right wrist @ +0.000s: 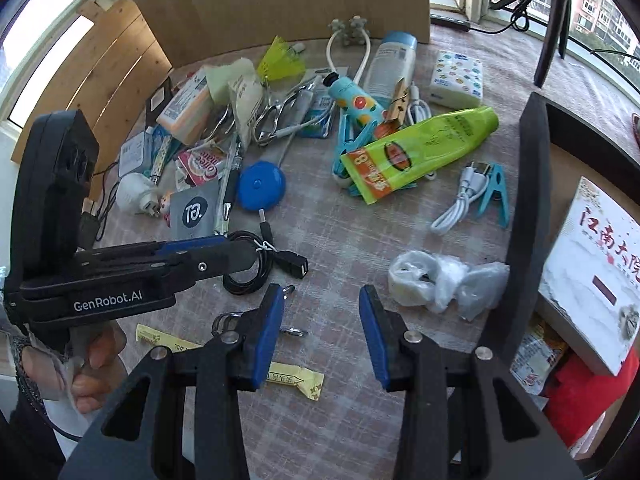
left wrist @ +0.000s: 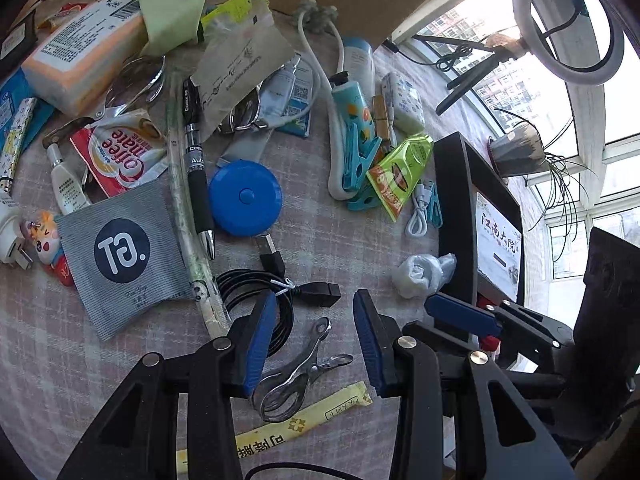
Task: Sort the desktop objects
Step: 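Move both grippers back toward the black cable in the pile, then grasp the coiled black cable with the left gripper while the right gripper grips its plug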
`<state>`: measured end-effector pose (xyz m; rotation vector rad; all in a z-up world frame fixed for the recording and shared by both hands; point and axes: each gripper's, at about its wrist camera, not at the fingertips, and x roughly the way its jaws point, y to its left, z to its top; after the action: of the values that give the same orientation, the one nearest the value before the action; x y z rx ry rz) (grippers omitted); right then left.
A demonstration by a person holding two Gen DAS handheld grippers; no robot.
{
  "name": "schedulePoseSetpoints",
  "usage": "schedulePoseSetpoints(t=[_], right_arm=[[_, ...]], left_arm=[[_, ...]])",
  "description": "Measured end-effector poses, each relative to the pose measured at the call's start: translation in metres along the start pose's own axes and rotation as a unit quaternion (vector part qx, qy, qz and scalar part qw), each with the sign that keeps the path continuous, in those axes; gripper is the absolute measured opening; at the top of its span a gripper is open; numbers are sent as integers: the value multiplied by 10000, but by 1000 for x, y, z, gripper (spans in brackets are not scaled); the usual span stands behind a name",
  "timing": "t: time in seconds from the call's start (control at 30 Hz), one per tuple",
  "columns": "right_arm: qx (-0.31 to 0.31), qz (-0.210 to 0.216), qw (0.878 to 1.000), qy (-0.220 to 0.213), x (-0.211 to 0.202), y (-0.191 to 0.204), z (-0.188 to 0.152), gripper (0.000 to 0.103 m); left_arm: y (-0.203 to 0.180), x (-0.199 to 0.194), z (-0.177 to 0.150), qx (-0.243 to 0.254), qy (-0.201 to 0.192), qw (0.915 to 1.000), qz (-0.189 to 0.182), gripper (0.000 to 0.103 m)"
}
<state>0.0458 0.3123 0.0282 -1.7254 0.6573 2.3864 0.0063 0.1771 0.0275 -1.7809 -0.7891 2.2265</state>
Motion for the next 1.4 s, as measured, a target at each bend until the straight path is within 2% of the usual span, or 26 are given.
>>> schedulePoseSetpoints(t=[0.17, 0.3, 0.4, 0.6, 0.73, 0.83, 0.93, 1.0, 1.07, 1.2, 1.4], right_arm=[[-419, -223, 9988, 72, 25, 13, 2, 39], [-848, -258, 9960, 93, 39, 28, 3, 39], [-951, -307, 9949, 99, 48, 31, 9, 39], [-811, -76, 9966, 109, 57, 23, 19, 36], [-700, 60, 9973, 214, 61, 17, 18, 30], [-609, 114, 9980, 145, 60, 14, 17, 28], [-472, 285, 9984, 146, 60, 10, 17, 21], [-499, 342, 9981, 150, 60, 11, 13, 19], [-554, 262, 9981, 62, 60, 13, 11, 19], [-455, 165, 9988, -35, 56, 11, 11, 17], [-288, 159, 9993, -170, 38, -1, 7, 16]], left_arm=[[2, 12, 3, -55, 140, 9999, 66, 37], [2, 22, 6, -103, 254, 9995, 132, 37], [1, 23, 10, -72, 255, 9995, 149, 37], [0, 25, 18, -61, 268, 9995, 176, 37], [1, 27, 19, -83, 270, 9995, 145, 41], [1, 28, 18, -71, 340, 9994, 56, 47], [4, 31, 14, -113, 484, 9987, 142, 50], [9, 31, 12, -184, 454, 9988, 29, 50], [8, 32, 14, -201, 419, 9989, 28, 46], [-1, 32, 12, 35, 293, 9992, 285, 36], [-5, 25, 14, -47, 341, 9994, -29, 25]])
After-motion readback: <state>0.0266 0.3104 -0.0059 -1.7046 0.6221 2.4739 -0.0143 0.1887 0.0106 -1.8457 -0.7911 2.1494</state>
